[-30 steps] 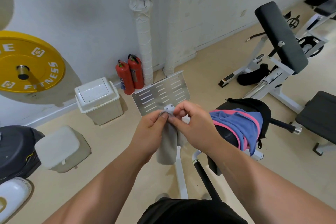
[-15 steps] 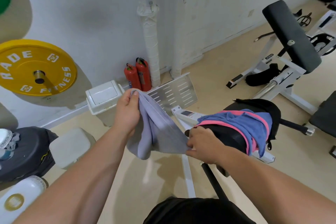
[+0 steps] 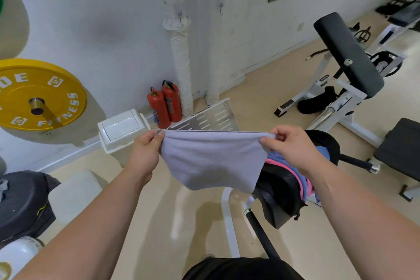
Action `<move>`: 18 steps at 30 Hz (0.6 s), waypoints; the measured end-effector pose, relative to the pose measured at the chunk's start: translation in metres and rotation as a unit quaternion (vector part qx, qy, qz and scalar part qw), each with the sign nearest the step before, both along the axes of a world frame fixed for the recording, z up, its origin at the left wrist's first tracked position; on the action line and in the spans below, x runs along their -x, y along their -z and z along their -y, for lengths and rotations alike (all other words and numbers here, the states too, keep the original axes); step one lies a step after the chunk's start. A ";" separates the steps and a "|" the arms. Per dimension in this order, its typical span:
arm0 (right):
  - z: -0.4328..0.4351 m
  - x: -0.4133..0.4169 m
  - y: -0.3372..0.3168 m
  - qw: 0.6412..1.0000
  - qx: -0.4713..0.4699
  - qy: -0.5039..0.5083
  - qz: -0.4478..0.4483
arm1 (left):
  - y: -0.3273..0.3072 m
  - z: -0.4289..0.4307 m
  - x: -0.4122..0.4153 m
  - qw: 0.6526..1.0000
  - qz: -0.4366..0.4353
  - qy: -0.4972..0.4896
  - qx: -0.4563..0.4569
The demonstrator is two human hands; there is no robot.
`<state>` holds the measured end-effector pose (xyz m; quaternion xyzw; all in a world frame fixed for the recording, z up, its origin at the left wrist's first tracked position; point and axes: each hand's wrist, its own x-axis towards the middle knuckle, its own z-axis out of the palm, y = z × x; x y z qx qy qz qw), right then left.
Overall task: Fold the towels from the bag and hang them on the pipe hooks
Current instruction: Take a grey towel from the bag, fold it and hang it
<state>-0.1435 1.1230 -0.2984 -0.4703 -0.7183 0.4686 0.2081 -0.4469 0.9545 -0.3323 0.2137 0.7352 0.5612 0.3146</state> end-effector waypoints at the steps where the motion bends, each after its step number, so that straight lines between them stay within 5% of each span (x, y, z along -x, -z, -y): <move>1: 0.000 -0.002 -0.001 0.999 0.017 0.022 -0.025 | -0.002 -0.002 -0.003 1.000 0.007 0.005 -0.003; 6: 0.008 -0.001 0.002 0.970 0.111 0.168 -0.135 | -0.004 -0.007 -0.014 0.999 0.032 0.012 0.007; 10: 0.020 0.009 0.010 0.962 0.058 0.243 -0.108 | -0.006 -0.008 -0.028 0.998 0.063 -0.023 0.013; 13: 0.033 0.021 0.011 0.973 -0.025 0.226 -0.051 | -0.010 -0.008 -0.042 0.996 0.080 -0.043 -0.009; 18: 0.066 0.052 -0.007 0.989 -0.020 0.138 -0.051 | -0.028 -0.009 -0.076 0.997 0.069 -0.010 -0.021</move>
